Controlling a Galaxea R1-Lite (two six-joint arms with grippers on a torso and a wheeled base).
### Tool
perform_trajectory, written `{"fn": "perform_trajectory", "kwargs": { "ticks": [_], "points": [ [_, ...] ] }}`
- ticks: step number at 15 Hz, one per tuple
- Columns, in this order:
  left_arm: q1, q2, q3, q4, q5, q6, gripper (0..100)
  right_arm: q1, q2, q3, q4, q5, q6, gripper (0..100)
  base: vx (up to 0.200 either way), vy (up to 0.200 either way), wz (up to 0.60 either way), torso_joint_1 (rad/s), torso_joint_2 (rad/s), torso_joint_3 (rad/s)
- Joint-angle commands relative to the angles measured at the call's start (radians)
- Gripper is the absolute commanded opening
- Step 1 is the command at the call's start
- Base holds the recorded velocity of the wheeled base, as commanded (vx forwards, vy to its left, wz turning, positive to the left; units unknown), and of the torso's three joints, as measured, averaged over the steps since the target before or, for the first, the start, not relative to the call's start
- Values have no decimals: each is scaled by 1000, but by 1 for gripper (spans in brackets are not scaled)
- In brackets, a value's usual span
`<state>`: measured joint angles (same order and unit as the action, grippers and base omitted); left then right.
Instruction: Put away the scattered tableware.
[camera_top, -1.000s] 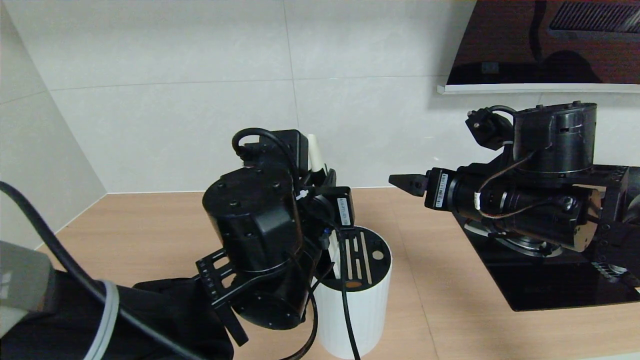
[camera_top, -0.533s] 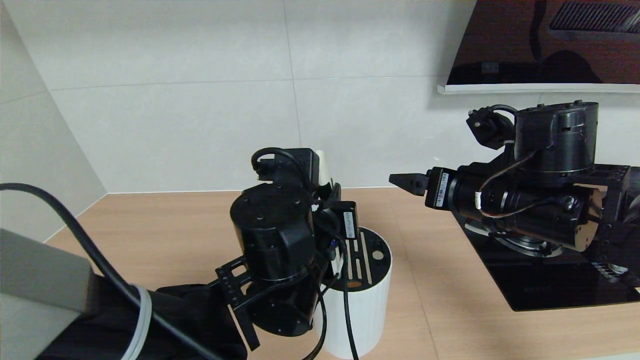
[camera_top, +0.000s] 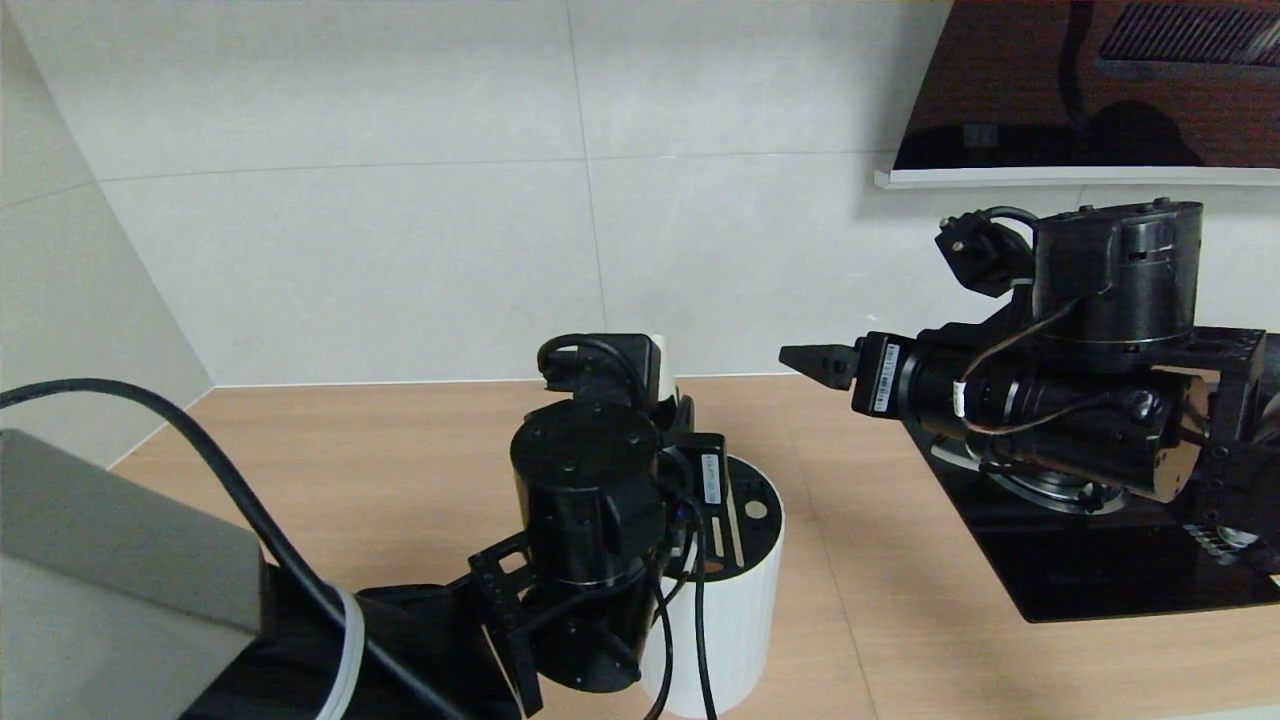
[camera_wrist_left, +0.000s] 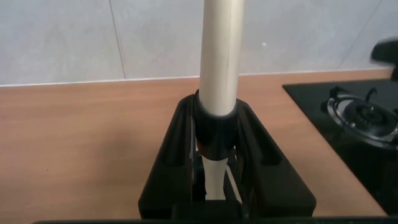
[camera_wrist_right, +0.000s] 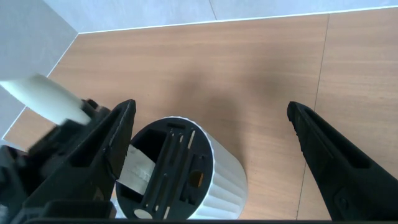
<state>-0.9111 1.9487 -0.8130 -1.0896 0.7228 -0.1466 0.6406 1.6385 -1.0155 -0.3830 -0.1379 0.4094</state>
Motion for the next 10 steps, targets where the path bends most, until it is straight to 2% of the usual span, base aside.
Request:
{"fn": "perform_trajectory", "kwargs": {
  "ticks": [1,3,10],
  "points": [
    [0,26,6,-9,0,1,0,1,-2,0,-1,0,0,100,0,0,0,0,0,0],
    [-8,58,29,-49,1,5,0,1,-2,2,-1,0,0,100,0,0,0,0,0,0],
    [-20,64,54,-50,0,5,0,1,-2,2,-1,0,0,100,0,0,0,0,0,0]
  ]
}}
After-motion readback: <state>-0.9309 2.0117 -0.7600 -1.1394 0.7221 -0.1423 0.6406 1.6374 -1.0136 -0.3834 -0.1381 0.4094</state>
